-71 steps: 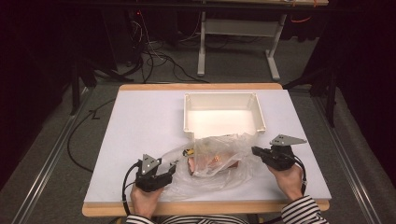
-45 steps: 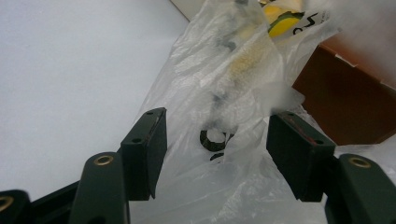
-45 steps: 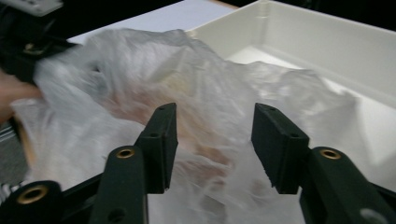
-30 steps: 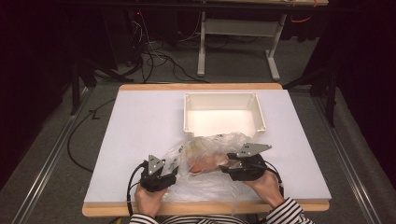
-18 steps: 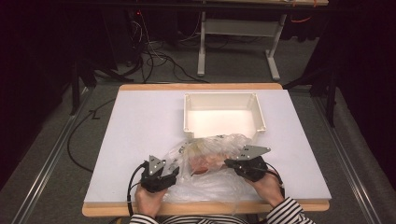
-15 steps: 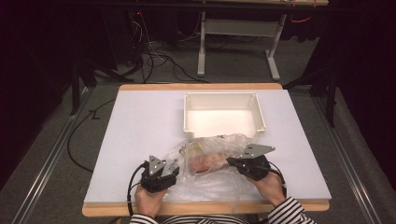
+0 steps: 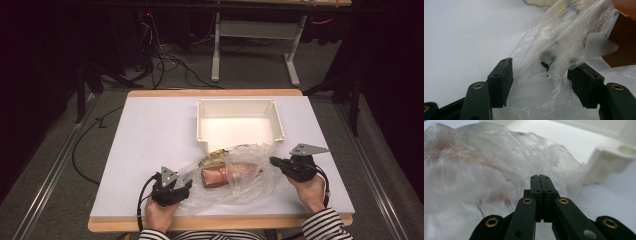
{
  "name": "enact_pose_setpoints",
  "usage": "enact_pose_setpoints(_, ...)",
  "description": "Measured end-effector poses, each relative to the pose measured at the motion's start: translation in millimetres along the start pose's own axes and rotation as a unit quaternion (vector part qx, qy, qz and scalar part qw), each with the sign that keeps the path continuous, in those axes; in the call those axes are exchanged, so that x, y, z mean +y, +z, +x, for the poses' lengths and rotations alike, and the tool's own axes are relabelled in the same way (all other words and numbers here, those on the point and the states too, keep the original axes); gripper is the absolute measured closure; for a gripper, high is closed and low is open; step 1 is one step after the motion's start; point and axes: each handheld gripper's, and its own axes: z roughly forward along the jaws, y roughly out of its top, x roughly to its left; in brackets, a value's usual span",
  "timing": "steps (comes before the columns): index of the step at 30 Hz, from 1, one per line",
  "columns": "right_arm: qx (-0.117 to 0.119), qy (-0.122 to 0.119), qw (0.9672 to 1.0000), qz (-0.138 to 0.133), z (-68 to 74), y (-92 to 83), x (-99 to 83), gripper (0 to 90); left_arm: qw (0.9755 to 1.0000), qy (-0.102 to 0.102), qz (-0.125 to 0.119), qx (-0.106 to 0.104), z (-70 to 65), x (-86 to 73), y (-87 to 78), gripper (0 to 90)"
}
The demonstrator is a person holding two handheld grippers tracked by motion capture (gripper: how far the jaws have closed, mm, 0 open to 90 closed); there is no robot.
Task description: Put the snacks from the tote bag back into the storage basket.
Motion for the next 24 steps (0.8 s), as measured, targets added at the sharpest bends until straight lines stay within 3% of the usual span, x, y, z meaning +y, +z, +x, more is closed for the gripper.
enact_pose_setpoints(5, -0.016, 0.029, 0.9992, 0.024, -16.5, 9.5, -15.5, 90.0, 1.0, 0.005, 0.005, 0.003, -0.8, 0.2, 0.4, 37.8)
enact_pose_setpoints(13, -0.023, 0.038, 0.9976, 0.054, -21.7, 23.4, -30.7, 89.0, 1.0, 0.005, 0.001, 0.001, -1.1, 0.4, -0.1, 38.1)
enact_pose_setpoints(17, -0.014, 0.045, 0.9984, 0.032, -18.2, 13.1, -26.0, 74.0, 1.0, 0.005, -0.005, -0.004, -1.0, 0.9, -1.7, 38.1)
enact_pose_setpoints(24, 0.0, 0.026, 0.9993, -0.028, -3.3, -21.6, -3.5, 60.5, 0.9999, 0.011, -0.008, -0.009, -4.2, 5.5, -2.3, 38.4)
